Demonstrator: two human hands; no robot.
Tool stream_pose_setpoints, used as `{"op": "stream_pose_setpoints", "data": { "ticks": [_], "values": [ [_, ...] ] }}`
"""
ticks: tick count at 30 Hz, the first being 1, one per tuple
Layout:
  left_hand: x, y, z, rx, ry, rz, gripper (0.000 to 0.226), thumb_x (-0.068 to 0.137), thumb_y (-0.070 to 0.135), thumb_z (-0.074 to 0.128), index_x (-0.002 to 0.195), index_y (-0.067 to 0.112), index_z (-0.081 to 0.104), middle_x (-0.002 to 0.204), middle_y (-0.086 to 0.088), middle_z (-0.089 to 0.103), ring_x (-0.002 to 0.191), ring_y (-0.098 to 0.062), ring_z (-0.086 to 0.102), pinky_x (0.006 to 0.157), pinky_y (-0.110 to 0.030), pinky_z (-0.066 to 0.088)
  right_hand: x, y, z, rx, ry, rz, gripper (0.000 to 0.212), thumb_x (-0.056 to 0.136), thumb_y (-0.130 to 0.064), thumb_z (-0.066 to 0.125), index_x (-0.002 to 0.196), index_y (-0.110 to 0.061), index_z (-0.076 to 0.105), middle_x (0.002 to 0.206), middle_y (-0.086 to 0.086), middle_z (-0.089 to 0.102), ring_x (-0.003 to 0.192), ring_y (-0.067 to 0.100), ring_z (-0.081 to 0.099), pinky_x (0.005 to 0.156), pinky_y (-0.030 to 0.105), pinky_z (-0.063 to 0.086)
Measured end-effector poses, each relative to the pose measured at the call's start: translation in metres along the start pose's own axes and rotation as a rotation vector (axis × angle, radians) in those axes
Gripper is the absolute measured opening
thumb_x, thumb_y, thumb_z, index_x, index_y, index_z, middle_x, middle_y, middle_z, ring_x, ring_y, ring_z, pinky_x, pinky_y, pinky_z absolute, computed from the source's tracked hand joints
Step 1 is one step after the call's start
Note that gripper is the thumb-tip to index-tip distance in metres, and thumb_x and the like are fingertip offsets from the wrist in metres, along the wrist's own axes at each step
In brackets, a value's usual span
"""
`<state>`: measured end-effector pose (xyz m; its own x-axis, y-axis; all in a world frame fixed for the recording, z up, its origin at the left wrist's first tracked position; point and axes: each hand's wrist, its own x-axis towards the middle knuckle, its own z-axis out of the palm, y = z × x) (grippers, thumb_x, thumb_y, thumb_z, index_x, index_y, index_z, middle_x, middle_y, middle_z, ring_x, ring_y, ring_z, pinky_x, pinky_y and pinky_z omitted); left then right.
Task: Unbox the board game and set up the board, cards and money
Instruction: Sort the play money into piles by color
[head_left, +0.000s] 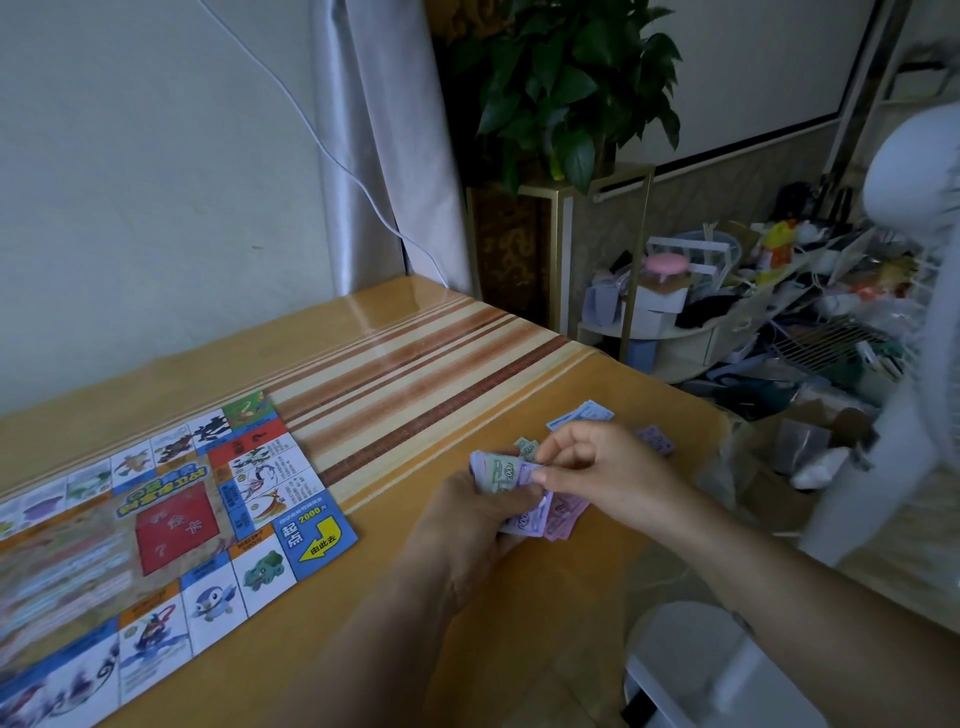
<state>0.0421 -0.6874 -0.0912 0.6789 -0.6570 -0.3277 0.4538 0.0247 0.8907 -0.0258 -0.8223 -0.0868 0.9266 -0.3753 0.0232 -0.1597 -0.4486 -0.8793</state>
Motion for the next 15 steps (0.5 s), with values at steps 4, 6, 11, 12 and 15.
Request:
{"op": "stream_pose_setpoints", "data": {
  "ticks": [4,6,11,12,15],
  "values": [
    [0.000,0.000,0.003,-0.211,-0.032,-0.102,0.022,0.085,-0.003,0.060,0.107,0.001,0.060,0.081,-0.013,0.070,0.067,-0.016,0.069,0.055,-0.024,0.058,0.004,0.008,-0.020,-0.014,0.139,-0.013,0.012,0.086,-0.013,0.068,0.084,-0.023,0.062,0.071,-0.008,0.067,0.066,0.001,0.060,0.061,0.016,0.044],
    [0.000,0.003,0.002,-0.340,-0.066,-0.147,0.009,0.088,0.000,0.057,0.096,-0.001,0.061,0.081,-0.017,0.069,0.076,-0.021,0.066,0.059,-0.027,0.058,0.010,0.022,-0.036,-0.111,0.297,0.003,0.008,0.088,-0.013,0.065,0.086,-0.020,0.062,0.077,-0.007,0.067,0.070,0.003,0.058,0.060,0.015,0.041],
    [-0.003,0.007,-0.001,-0.471,-0.131,-0.193,0.018,0.093,-0.002,0.040,0.096,-0.004,0.058,0.092,-0.023,0.065,0.087,-0.027,0.062,0.067,-0.032,0.057,0.013,0.050,-0.051,-0.440,0.411,0.063,0.012,0.088,-0.013,0.064,0.083,-0.023,0.060,0.075,-0.010,0.059,0.074,0.011,0.057,0.057,0.017,0.034],
    [-0.003,0.006,-0.001,-0.469,-0.139,-0.189,0.022,0.092,-0.006,0.036,0.101,-0.004,0.056,0.093,-0.024,0.065,0.087,-0.028,0.062,0.067,-0.032,0.057,0.011,0.051,-0.051,-0.566,0.406,0.070,0.008,0.087,-0.016,0.065,0.085,-0.023,0.062,0.074,-0.013,0.054,0.075,0.012,0.056,0.059,0.020,0.033],
    [-0.002,0.004,-0.002,-0.424,-0.146,-0.132,0.029,0.091,-0.015,0.032,0.105,0.001,0.052,0.090,-0.024,0.065,0.085,-0.028,0.063,0.066,-0.032,0.058,0.010,0.049,-0.048,-0.805,0.447,0.065,0.010,0.086,-0.027,0.066,0.096,-0.024,0.066,0.091,-0.009,0.051,0.093,0.017,0.056,0.079,0.028,0.034]
  ]
}}
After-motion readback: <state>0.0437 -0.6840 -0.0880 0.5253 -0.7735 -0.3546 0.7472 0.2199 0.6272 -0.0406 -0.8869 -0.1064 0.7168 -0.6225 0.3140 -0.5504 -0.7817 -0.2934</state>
